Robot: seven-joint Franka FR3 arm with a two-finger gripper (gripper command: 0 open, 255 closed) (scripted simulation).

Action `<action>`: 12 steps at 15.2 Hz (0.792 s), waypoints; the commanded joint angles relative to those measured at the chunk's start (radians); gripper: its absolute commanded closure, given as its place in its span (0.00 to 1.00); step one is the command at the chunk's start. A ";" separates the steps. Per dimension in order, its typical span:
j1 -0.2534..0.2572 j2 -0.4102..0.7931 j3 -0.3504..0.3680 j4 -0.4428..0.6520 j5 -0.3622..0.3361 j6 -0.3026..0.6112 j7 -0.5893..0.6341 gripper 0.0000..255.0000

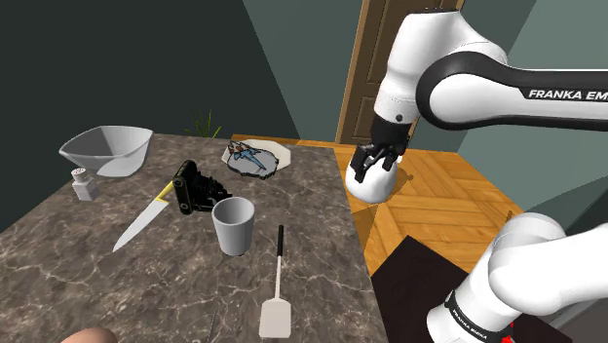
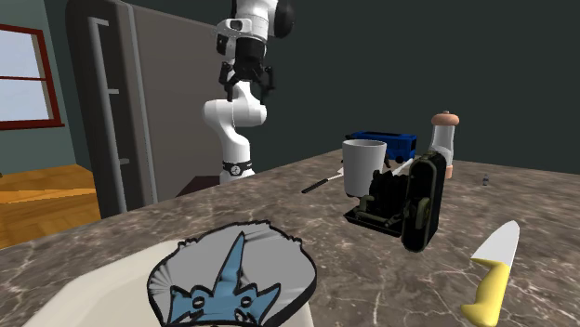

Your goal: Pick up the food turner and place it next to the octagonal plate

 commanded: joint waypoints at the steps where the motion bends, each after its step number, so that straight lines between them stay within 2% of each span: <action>1: 0.006 0.011 0.052 -0.023 0.038 0.031 0.090 0.00; 7: 0.005 0.105 0.210 -0.038 0.132 0.142 0.340 0.00; 12: -0.024 0.238 0.352 -0.003 0.172 0.248 0.555 0.00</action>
